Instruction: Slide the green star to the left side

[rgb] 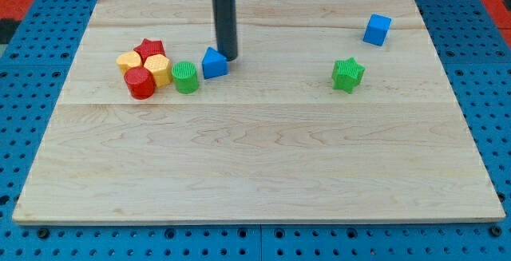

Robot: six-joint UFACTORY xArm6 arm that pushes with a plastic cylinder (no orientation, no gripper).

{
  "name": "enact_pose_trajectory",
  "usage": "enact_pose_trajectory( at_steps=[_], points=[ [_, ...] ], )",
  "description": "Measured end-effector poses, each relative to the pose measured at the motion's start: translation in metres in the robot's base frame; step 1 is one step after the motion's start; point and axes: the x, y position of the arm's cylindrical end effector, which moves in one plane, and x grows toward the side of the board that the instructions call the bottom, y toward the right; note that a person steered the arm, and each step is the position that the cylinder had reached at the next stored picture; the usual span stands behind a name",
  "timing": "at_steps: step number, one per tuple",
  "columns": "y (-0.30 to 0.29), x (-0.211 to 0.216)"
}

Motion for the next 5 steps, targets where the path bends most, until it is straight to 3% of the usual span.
enact_pose_trajectory(
  at_steps=[1, 3, 4, 5],
  points=[
    [-0.011, 0.0],
    [0.152, -0.021],
    [0.233, -0.004],
    [0.262, 0.04]
  ],
)
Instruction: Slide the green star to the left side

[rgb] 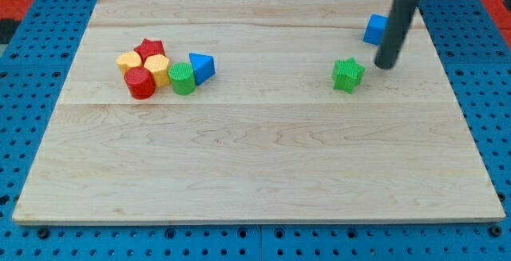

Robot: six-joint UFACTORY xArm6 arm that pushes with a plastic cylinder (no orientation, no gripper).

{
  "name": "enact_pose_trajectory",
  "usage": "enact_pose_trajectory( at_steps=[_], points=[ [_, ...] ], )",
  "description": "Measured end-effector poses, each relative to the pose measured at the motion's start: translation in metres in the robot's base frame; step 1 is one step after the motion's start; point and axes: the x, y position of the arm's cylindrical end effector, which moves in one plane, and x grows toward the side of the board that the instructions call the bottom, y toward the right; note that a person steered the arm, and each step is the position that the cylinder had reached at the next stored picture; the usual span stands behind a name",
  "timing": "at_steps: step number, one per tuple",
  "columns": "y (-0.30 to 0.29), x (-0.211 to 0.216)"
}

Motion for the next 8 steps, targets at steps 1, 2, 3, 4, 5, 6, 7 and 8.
enact_pose_trajectory(
  at_steps=[1, 2, 3, 4, 5, 6, 7, 8],
  points=[
    [-0.049, 0.029],
    [-0.063, 0.001],
    [-0.064, -0.03],
    [-0.103, -0.041],
    [-0.157, -0.044],
    [-0.206, -0.044],
    [-0.241, -0.047],
    [-0.263, -0.047]
  ],
)
